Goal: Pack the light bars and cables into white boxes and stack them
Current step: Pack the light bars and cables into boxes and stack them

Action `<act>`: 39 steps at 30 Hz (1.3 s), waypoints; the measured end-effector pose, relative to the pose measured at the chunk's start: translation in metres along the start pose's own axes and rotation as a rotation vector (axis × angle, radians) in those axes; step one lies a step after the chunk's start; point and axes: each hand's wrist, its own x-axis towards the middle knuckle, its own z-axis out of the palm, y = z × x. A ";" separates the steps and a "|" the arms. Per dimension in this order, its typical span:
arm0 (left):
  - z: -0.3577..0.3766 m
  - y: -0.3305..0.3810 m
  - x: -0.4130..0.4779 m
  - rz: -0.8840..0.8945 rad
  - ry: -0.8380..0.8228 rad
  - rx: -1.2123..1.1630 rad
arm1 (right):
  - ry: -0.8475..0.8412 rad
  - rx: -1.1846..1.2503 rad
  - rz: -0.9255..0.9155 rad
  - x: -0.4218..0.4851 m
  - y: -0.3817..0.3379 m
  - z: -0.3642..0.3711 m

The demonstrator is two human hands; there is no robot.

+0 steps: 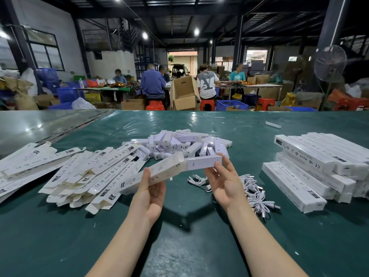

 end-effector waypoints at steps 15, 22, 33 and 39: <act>-0.005 0.003 0.003 0.116 -0.108 0.206 | 0.123 -0.243 -0.118 0.004 -0.002 -0.004; -0.004 0.001 -0.001 0.118 -0.164 0.157 | 0.088 -0.228 -0.122 0.002 -0.004 -0.005; -0.011 0.005 0.005 0.241 -0.157 0.207 | -0.089 -0.468 -0.138 -0.001 0.001 -0.003; -0.010 0.002 0.005 0.202 -0.110 0.123 | -0.041 -0.454 -0.172 -0.002 0.014 0.002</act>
